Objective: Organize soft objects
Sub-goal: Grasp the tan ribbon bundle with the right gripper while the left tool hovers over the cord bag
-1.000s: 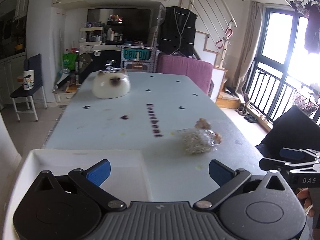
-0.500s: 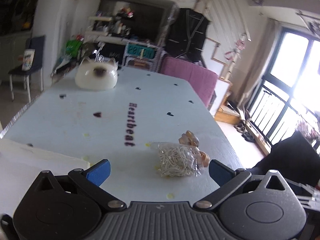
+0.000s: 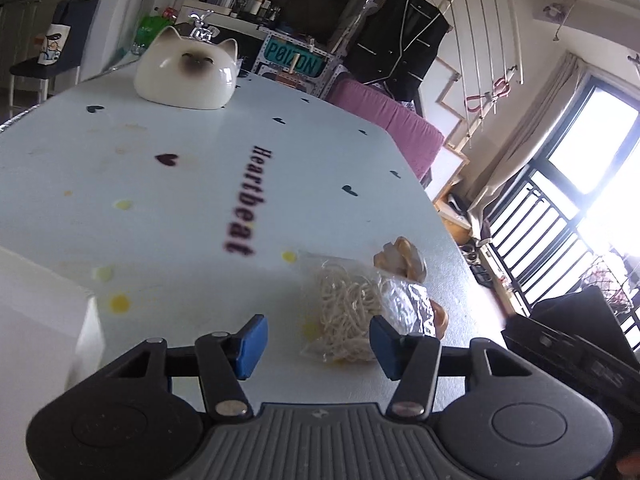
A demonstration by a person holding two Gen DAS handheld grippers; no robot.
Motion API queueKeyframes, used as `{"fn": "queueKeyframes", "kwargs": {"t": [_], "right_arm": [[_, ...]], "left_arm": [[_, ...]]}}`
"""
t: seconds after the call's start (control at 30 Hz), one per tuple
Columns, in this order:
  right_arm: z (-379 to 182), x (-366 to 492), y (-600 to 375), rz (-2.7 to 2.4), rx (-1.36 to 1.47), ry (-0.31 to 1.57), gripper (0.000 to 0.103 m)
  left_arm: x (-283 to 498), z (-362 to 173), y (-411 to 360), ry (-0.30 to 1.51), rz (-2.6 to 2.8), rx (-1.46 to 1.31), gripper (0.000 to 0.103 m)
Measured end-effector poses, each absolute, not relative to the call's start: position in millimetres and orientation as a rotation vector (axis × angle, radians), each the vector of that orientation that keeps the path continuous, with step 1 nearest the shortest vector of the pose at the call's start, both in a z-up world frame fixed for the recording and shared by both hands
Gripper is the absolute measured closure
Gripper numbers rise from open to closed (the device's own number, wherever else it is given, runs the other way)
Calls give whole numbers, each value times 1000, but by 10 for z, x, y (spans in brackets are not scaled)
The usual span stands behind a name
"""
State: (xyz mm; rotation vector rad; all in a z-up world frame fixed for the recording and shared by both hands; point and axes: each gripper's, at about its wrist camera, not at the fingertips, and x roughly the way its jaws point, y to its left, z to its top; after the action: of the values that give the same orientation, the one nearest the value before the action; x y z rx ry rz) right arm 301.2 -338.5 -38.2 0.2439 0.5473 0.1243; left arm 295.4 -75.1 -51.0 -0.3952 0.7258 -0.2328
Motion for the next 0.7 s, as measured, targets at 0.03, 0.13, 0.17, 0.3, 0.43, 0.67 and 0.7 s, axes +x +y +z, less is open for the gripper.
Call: {"fn": "queueKeyframes", "kwargs": {"t": [0.03, 0.13, 0.17, 0.3, 0.43, 0.67, 0.7], "right_arm": [[-412, 3086, -3379, 121, 255, 552, 32], [-522, 3260, -3359, 127, 295, 572, 39], [-560, 3304, -3343, 136, 304, 578, 41], [-706, 3408, -3298, 145, 317, 598, 50], [-833, 3433, -3290, 171, 359, 606, 58], [-810, 3501, -3295, 186, 385, 577, 64], [-818, 3515, -3289, 182, 383, 580, 66]], "left_arm": [[2978, -523, -758, 722, -239, -399, 47], [3037, -566, -785, 709, -246, -421, 54], [3065, -580, -789, 712, -254, -435, 62], [3131, -642, -846, 761, -259, -426, 103], [3095, -701, -820, 826, -235, -428, 103], [2913, -634, -785, 833, -256, -414, 103], [2922, -611, -798, 819, -265, -402, 90]]}}
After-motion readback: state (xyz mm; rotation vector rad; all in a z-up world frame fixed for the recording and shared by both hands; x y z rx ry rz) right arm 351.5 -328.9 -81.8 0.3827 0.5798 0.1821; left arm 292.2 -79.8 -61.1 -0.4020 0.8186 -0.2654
